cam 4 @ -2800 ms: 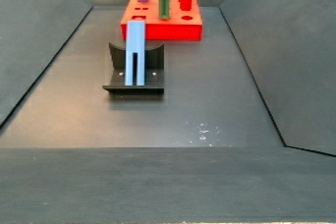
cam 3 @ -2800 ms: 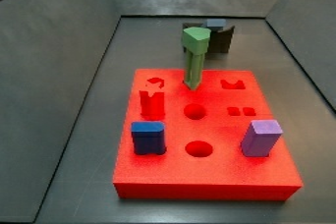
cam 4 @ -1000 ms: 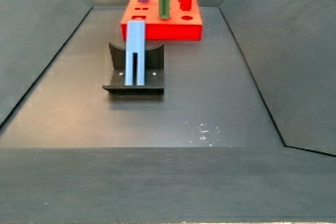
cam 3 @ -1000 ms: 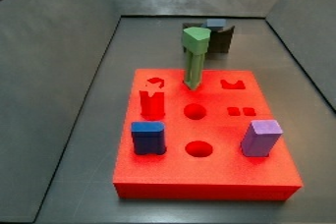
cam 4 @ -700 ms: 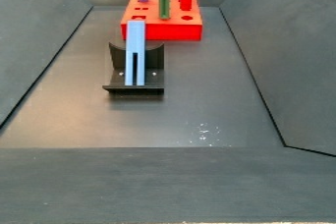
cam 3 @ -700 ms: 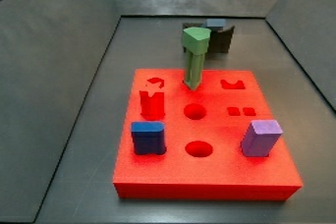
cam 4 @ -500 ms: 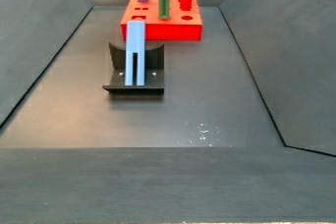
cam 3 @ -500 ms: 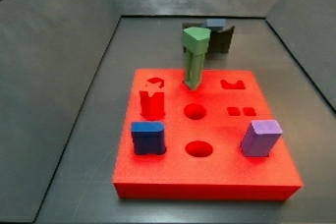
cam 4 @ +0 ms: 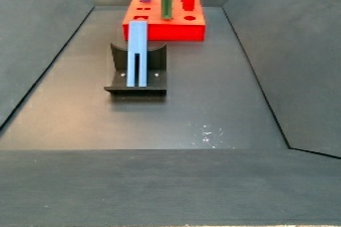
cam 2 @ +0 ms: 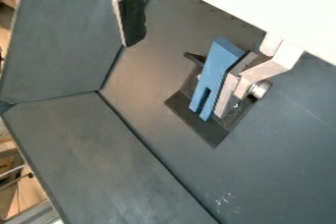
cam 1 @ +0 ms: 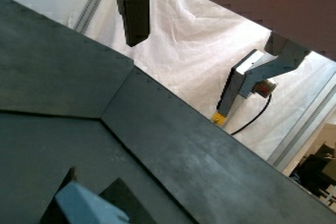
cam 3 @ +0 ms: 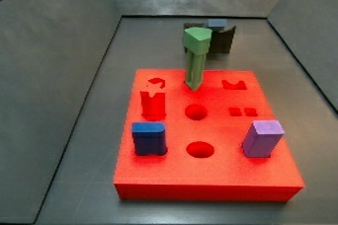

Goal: Pick up the double-square object. Move up. Rotate the double-square object. Place the double-square object on the fixture. Regrasp the double-square object. Move to above the board. Insert the double-square object.
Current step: Regrasp the double-square object.

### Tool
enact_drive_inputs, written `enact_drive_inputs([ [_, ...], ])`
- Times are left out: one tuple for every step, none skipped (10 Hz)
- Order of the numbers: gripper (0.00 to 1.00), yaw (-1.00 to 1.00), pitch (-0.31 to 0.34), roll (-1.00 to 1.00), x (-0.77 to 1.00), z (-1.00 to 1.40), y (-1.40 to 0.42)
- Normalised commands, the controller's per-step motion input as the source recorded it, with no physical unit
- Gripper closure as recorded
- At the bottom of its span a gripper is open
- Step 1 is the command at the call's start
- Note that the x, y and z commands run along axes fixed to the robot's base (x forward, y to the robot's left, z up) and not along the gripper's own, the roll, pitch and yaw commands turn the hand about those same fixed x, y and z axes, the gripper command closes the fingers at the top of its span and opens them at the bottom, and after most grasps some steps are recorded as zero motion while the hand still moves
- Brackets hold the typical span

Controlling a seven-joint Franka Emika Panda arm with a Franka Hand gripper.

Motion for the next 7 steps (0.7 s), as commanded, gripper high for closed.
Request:
enact_drive_inputs([
  [0.00, 0.15, 0.083, 0.11, 0.09, -1.00, 0.03],
  [0.00, 0.15, 0.062, 0.10, 0.10, -1.00, 0.02],
  [0.00, 0.15, 0.038, 0.09, 0.11, -1.00, 0.02],
  [0.00, 0.14, 0.007, 0.09, 0.12, -1.00, 0.02],
  [0.00, 0.13, -0.015, 0.09, 0.13, -1.00, 0.01],
  [0.00, 0.11, -0.037, 0.08, 0.14, -1.00, 0.00],
  [0.00, 0.10, -0.045, 0.08, 0.14, -1.00, 0.00],
])
